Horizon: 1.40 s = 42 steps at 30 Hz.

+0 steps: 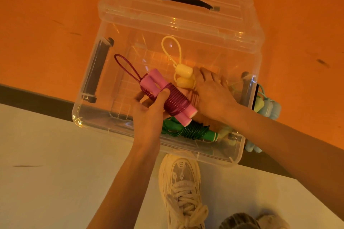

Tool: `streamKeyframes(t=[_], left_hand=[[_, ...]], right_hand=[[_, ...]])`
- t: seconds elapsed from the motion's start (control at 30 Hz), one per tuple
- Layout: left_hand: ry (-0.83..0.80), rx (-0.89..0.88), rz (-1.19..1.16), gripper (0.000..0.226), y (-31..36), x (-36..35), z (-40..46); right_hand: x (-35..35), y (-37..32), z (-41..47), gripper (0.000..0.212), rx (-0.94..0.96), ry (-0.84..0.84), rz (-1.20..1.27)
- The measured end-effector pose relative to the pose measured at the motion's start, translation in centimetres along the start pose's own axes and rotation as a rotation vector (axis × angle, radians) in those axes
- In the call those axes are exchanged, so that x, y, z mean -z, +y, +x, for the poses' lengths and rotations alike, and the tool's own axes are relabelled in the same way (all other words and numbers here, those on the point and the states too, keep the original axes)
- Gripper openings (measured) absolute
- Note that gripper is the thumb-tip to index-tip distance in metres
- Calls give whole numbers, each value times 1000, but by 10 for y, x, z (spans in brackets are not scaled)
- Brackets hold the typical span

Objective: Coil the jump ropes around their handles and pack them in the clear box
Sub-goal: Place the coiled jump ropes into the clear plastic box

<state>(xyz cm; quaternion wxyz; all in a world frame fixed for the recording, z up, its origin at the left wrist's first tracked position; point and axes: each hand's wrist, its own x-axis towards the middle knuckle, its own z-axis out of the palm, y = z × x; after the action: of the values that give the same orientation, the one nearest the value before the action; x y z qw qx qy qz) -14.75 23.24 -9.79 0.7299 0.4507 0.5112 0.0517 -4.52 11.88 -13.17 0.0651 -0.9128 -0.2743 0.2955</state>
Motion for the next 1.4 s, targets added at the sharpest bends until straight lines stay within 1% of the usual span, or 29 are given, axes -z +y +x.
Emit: streamKeyframes(t=[0.07, 0.13, 0.17, 0.2, 0.23, 0.3, 0.47, 0.53, 0.6, 0.67, 0.73, 0.77, 0.8, 0.87, 0.9, 0.93, 1.0, 1.07, 1.13, 1.27, 1.4], left_hand=[[-12, -12, -4, 52, 0, 0, -1], [-16, -27, -5, 55, 0, 0, -1], [-15, -35, -7, 55, 0, 0, -1], [-14, -41, -12, 56, 0, 0, -1], [-16, -47, -23, 56, 1, 1, -1], [-24, -64, -51, 56, 1, 2, -1], [15, -35, -110, 52, 7, 13, 3], [23, -17, -117, 50, 10, 19, 6], [5, -7, -65, 45, 15, 25, 7], [-31, -20, 53, 33, 18, 33, 9], [-45, -70, 249, 21, 18, 41, 8], [-38, -132, 403, 23, 17, 46, 6], [-28, -220, 567, 31, 15, 50, 3], [-27, -456, 848, 58, 9, 59, -6], [-28, -548, 961, 67, 4, 62, -9], [-30, -606, 1057, 69, 2, 65, -12], [-38, -677, 1235, 62, -4, 72, -10], [-58, -692, 1397, 54, -7, 78, -4], [-81, -677, 1502, 51, -5, 80, 0], [-84, -691, 1615, 51, 2, 81, 6], [-84, -668, 1670, 48, 7, 84, 12]], right_hand=[[6, 0, 0, 72, 34, 76, 30], [17, -5, -4, 49, 87, 235, 187], [24, -10, -6, 37, 107, 279, 309], [30, -17, -9, 29, 119, 258, 447], [35, -24, -12, 26, 124, 179, 564], [38, -37, -14, 30, 130, 5, 692], [43, -48, 2, 53, 123, -186, 778], [41, -54, 5, 68, 151, -220, 696], [34, -61, 5, 76, 161, -187, 665], [24, -68, 4, 75, 144, -154, 687], [11, -73, 4, 74, 116, -152, 716], [4, -76, 4, 74, 108, -157, 736], [-2, -80, 4, 71, 110, -157, 751], [-13, -87, 4, 64, 116, -150, 768], [-16, -90, 3, 61, 118, -150, 771], [-19, -92, 3, 60, 129, -145, 772], [-24, -95, 3, 59, 152, -127, 766], [-30, -95, 4, 62, 135, -121, 776], [-34, -93, 6, 62, 117, -118, 776], [-34, -90, 11, 62, 140, -142, 694], [-38, -94, 15, 53, 189, -153, 569]])
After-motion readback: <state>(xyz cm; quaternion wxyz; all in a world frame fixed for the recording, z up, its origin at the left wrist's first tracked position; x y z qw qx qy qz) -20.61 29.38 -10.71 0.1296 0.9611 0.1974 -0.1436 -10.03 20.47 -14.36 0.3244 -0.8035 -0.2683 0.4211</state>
